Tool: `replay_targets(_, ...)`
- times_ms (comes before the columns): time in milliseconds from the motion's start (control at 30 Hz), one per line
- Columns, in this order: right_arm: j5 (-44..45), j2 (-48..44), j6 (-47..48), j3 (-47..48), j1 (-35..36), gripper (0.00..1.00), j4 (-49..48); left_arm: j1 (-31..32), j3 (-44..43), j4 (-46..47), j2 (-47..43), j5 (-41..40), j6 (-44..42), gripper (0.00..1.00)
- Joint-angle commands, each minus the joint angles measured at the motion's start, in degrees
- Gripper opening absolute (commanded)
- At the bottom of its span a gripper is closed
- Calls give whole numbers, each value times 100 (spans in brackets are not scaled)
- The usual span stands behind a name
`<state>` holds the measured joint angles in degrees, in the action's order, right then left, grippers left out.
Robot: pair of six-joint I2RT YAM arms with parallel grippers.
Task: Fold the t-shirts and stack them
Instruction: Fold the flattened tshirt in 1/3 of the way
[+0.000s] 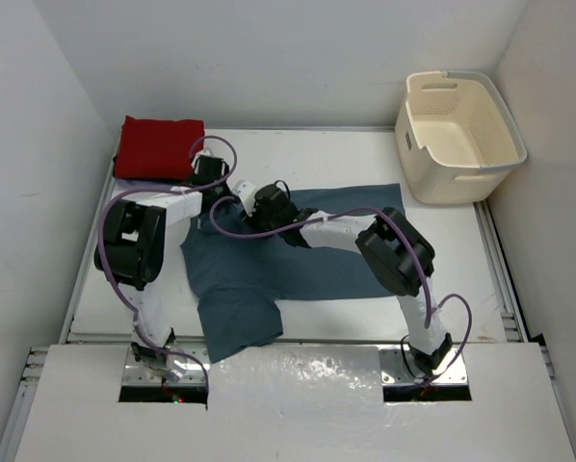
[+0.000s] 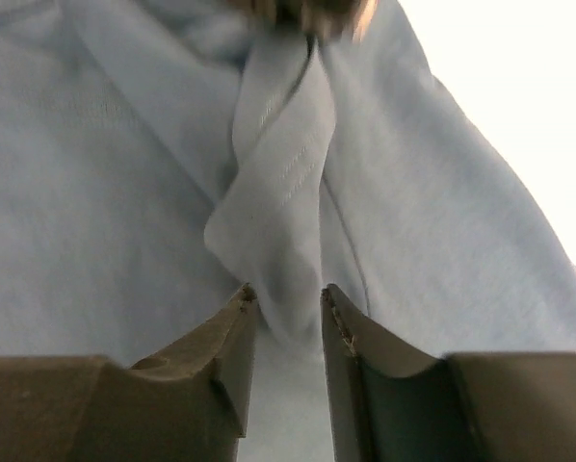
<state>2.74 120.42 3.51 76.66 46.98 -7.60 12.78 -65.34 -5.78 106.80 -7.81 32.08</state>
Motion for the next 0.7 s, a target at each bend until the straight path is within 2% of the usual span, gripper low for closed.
replay_targets(0,7,113,-17,375,4,36,-23,14,-365,-89,139,-115,-87,0)
replay_targets(33,77,122,-26,376,13,43,-14,14,-409,-125,148,-98,-105,1)
replay_targets(100,77,78,0,402,4,44,47,14,-374,-108,87,-106,-88,9)
replay_targets(133,69,8,-8,402,21,42,152,14,-313,-99,8,-115,-96,22)
replay_targets(167,-79,-36,-34,332,22,38,162,14,-295,-99,-28,-124,-96,32)
replay_targets(200,-159,-141,-78,253,56,38,57,14,-251,-73,-72,-133,-114,41)
replay_targets(267,-169,-212,-113,130,109,44,39,14,-225,-72,-90,-142,-140,45)
replay_targets(433,77,-291,-245,-28,355,45,-119,14,-190,-81,-63,-54,-131,40)
replay_targets(567,174,-160,-586,24,435,47,-190,14,-172,-46,-72,16,-123,27)
replay_targets(633,139,-63,-623,59,452,46,-251,14,-163,-55,-81,17,-122,25)
replay_targets(667,147,-36,-606,59,470,46,-286,14,-154,-46,-89,25,-123,19)
